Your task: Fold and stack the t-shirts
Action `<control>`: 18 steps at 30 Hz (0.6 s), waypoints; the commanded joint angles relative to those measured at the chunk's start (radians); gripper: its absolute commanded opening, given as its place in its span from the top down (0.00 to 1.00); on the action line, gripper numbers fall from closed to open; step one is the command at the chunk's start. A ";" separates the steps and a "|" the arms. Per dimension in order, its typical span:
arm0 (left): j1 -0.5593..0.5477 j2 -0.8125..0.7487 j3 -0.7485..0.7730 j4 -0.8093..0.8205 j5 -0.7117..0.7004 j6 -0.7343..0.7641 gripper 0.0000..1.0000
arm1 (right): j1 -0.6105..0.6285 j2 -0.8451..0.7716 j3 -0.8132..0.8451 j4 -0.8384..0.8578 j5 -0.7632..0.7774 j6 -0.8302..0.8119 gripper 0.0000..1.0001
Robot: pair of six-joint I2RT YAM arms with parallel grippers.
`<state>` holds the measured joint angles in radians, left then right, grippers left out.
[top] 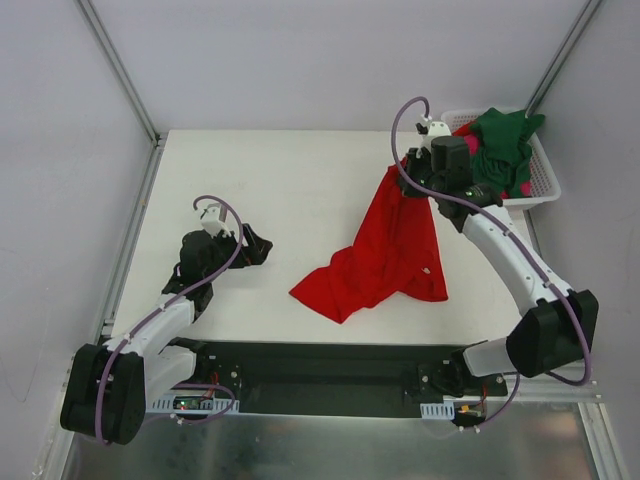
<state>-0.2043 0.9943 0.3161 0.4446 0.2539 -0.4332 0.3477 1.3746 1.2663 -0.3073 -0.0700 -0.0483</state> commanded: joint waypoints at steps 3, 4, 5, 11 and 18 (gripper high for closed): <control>-0.012 -0.036 0.008 0.025 0.010 -0.010 0.01 | 0.016 0.086 0.111 0.238 0.275 -0.019 0.99; -0.012 -0.039 0.006 0.025 0.008 -0.010 0.00 | 0.016 0.101 0.137 0.246 0.304 -0.021 0.99; -0.012 -0.040 0.006 0.022 0.008 -0.010 0.01 | 0.019 0.127 0.151 0.250 0.312 -0.022 0.99; -0.012 -0.040 -0.002 0.051 0.057 -0.012 0.01 | 0.037 0.173 0.205 0.226 0.292 -0.041 0.99; -0.030 0.123 0.015 0.273 0.237 -0.108 0.01 | 0.053 0.124 0.114 0.212 0.285 -0.036 0.99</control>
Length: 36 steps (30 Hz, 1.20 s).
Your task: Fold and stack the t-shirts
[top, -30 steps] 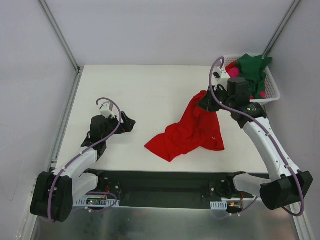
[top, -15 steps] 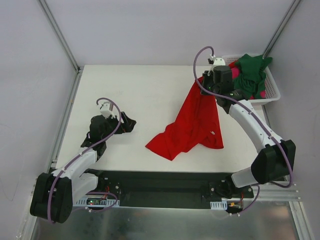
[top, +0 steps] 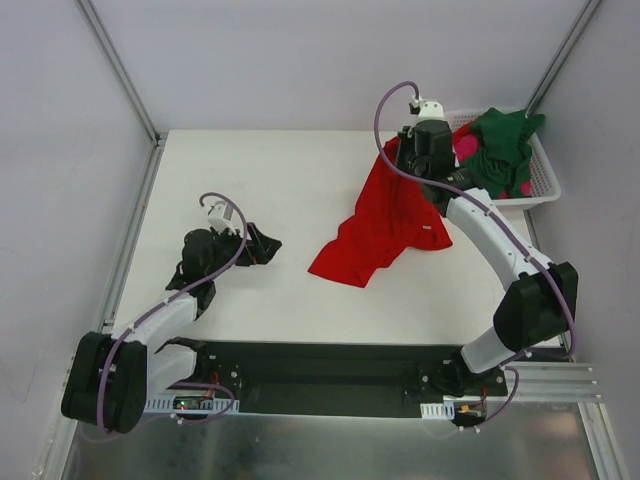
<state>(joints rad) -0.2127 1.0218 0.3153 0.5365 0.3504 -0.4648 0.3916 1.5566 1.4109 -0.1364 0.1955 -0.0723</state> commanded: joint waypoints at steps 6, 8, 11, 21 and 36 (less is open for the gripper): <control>-0.086 0.367 0.060 0.506 0.209 -0.222 0.01 | 0.009 -0.112 -0.090 0.015 0.005 -0.015 0.99; -0.106 0.449 0.089 0.604 0.229 -0.302 0.01 | 0.009 -0.130 -0.099 -0.003 0.007 -0.015 0.99; -0.131 0.607 0.139 0.813 0.263 -0.420 0.01 | 0.009 -0.151 -0.112 -0.020 0.001 -0.020 0.98; -0.266 0.727 0.378 0.535 0.202 -0.249 0.01 | 0.009 -0.223 -0.181 -0.035 0.015 -0.018 0.99; -0.333 0.840 0.587 0.188 0.125 -0.041 0.01 | 0.010 -0.311 -0.233 -0.055 0.041 -0.017 0.99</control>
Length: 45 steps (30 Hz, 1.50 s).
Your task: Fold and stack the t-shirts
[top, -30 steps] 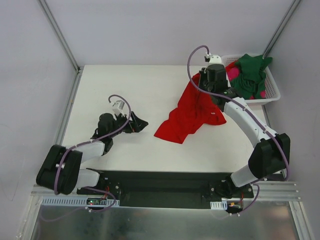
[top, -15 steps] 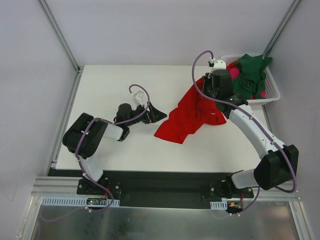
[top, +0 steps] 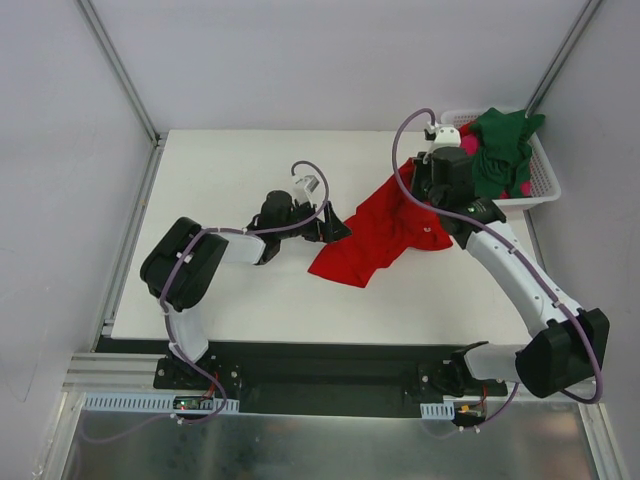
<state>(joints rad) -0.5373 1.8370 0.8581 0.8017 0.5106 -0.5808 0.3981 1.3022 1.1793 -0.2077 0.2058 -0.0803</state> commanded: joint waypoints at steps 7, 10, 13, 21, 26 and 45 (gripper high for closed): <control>-0.016 0.079 0.108 -0.120 -0.049 0.094 0.01 | 0.002 -0.090 -0.020 0.002 0.038 -0.015 0.99; -0.023 0.097 0.137 -0.137 -0.053 0.101 0.01 | 0.002 -0.104 -0.029 -0.002 0.043 -0.018 0.99; -0.032 0.114 0.159 -0.156 -0.055 0.104 0.04 | 0.001 -0.113 -0.035 -0.005 0.047 -0.021 0.99; -0.049 0.137 0.180 -0.214 -0.083 0.131 0.18 | 0.001 -0.126 -0.038 -0.009 0.061 -0.022 0.99; -0.052 0.145 0.182 -0.245 -0.109 0.148 0.30 | 0.001 -0.126 -0.035 -0.012 0.063 -0.022 0.99; -0.053 0.166 0.206 -0.254 -0.075 0.139 0.86 | 0.001 -0.147 -0.059 -0.029 0.079 -0.030 0.99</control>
<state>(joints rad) -0.5831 2.0090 1.0359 0.5442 0.4114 -0.4561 0.3981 1.2015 1.1244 -0.2481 0.2554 -0.0948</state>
